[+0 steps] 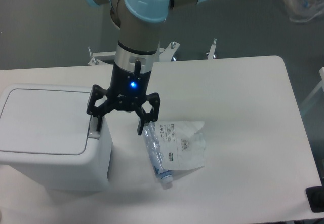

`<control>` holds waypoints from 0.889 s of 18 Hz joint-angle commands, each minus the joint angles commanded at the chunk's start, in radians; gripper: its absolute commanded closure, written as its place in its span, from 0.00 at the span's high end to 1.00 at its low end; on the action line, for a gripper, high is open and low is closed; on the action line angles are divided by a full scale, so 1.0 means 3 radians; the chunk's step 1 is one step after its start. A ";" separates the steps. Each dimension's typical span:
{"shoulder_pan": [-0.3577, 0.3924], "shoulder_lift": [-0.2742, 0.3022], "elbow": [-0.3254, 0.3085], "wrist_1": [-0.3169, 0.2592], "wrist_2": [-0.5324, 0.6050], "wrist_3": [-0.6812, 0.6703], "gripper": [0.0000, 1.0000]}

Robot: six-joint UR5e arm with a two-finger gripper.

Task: Open the trash can
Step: 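Press down on the grey lid tab with the gripper to pop the lid open, then lift the gripper up and away from the opened trash can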

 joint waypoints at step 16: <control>0.0551 0.0143 0.0194 0.0005 0.0271 0.0122 1.00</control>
